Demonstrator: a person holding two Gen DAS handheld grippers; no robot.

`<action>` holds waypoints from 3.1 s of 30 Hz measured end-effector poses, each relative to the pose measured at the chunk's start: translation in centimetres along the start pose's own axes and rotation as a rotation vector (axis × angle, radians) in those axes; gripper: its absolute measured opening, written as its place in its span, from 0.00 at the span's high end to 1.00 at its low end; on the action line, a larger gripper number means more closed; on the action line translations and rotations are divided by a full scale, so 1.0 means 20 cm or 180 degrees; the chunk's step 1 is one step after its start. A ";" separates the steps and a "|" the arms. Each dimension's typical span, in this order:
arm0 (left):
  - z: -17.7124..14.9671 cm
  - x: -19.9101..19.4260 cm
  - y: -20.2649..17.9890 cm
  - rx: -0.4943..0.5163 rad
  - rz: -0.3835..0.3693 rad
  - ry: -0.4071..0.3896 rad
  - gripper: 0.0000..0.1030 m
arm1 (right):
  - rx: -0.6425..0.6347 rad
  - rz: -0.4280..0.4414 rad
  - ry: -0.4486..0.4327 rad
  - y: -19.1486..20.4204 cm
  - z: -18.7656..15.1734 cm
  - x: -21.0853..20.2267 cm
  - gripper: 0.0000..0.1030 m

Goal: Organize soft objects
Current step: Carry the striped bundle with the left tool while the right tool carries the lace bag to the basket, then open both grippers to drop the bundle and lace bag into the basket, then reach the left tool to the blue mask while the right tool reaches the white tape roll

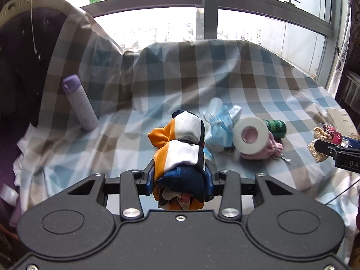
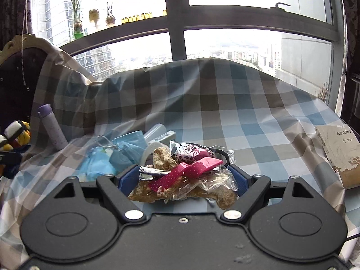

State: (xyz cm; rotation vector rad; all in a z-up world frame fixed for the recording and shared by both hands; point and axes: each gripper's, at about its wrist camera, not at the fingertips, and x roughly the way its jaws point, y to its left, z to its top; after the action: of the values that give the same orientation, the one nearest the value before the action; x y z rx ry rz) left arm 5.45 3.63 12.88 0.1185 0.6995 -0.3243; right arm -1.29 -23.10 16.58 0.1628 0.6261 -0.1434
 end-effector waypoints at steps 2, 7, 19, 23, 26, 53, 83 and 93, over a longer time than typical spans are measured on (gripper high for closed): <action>-0.06 0.01 -0.03 -0.0037 -0.0024 0.0063 0.60 | 0.0004 0.0101 0.0002 0.02 -0.03 -0.08 0.18; -0.24 0.04 -0.11 -0.0136 -0.0102 0.0269 0.60 | 0.0116 0.0332 0.0171 0.05 -0.14 -0.21 0.18; -0.60 0.10 -0.25 -0.0217 -0.0132 0.0830 0.60 | 0.0064 0.0413 0.0663 0.12 -0.41 -0.32 0.18; -0.67 0.08 -0.28 -0.0187 -0.0046 0.0902 0.60 | 0.0044 0.0366 0.0910 0.14 -0.49 -0.31 0.18; -0.70 0.08 -0.28 -0.0176 -0.0007 0.0952 0.60 | 0.0071 0.0380 0.1085 0.15 -0.54 -0.29 0.18; -0.72 0.12 -0.26 -0.0178 0.0099 0.0967 0.41 | -0.0063 0.0466 0.1179 0.24 -0.55 -0.23 0.14; -0.63 0.13 -0.29 0.0017 0.0175 0.0791 0.25 | 0.0157 0.0443 0.1232 0.18 -0.57 -0.15 0.13; -0.45 0.21 -0.30 0.0165 0.0256 0.0473 0.21 | 0.0263 0.0298 0.1010 0.07 -0.48 -0.05 0.10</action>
State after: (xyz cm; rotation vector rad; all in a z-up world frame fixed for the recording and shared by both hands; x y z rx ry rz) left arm 0.97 -1.16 3.25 0.2212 0.8315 -0.2583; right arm -7.24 -19.72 9.62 0.2979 0.9275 -0.0529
